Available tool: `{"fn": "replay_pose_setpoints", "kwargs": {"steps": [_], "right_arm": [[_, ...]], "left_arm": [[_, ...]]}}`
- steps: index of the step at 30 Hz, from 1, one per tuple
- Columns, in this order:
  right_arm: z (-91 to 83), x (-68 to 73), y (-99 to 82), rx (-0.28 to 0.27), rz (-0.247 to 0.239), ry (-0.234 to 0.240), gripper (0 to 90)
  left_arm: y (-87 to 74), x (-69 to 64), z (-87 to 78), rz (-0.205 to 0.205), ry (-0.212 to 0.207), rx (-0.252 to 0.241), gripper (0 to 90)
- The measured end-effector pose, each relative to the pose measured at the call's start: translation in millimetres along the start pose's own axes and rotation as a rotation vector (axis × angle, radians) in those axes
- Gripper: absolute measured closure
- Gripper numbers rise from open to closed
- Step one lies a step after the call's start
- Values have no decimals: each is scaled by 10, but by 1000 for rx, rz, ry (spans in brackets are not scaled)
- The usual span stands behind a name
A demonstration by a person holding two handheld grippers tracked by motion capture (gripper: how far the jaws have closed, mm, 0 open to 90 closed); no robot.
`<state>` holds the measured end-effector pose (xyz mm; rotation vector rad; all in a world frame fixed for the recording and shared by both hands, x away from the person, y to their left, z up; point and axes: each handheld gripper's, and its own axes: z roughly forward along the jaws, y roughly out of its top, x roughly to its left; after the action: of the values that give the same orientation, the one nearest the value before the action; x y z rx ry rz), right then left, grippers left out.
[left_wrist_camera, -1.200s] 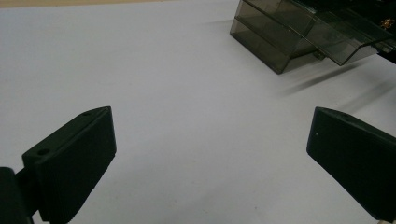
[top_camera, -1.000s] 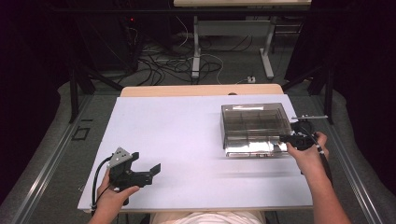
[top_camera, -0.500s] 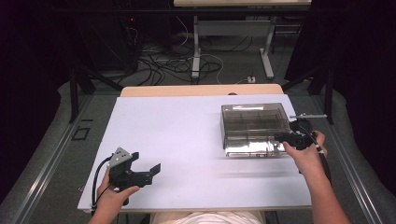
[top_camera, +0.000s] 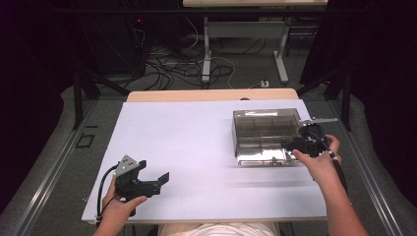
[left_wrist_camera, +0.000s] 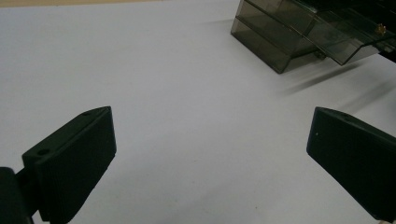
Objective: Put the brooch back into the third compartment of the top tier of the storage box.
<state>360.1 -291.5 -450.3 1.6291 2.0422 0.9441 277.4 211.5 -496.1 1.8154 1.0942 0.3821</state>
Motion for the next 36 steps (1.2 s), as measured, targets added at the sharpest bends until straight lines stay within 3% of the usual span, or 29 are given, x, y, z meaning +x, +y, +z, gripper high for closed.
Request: {"fn": "replay_pose_setpoints", "kwargs": {"steps": [7,14,24,33,36], "right_arm": [[-22,85,34,-38,-31,46,430],[-40,175,14,-7,-46,69,367],[-145,288,-17,-37,-95,95,298],[-247,369,-119,-28,-107,134,272],[-270,389,-161,-25,-131,139,244]], "left_arm": [[-1,-2,2,0,0,3,12],[-1,-3,6,0,-1,4,12],[-2,-3,12,0,-1,3,12],[-3,-4,15,1,-1,5,12],[-3,-3,16,0,-1,7,12]]}}
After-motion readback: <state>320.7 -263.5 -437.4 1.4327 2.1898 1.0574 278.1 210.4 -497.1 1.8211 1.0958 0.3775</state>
